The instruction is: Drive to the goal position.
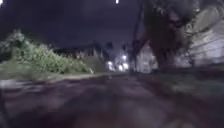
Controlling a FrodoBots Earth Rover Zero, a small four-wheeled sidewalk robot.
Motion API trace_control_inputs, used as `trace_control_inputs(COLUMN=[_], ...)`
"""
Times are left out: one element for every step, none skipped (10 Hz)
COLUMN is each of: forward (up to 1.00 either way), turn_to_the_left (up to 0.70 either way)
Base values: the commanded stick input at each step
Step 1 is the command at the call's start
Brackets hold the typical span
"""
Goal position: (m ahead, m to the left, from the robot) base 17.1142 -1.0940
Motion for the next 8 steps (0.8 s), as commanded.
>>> trace_control_inputs(forward=[0.7,0.7,0.7,0.7,0.7,0.7,0.7,0.7], turn_to_the_left=[-0.35,-0.35,-0.35,-0.35,-0.35,-0.04,0.0,0.0])
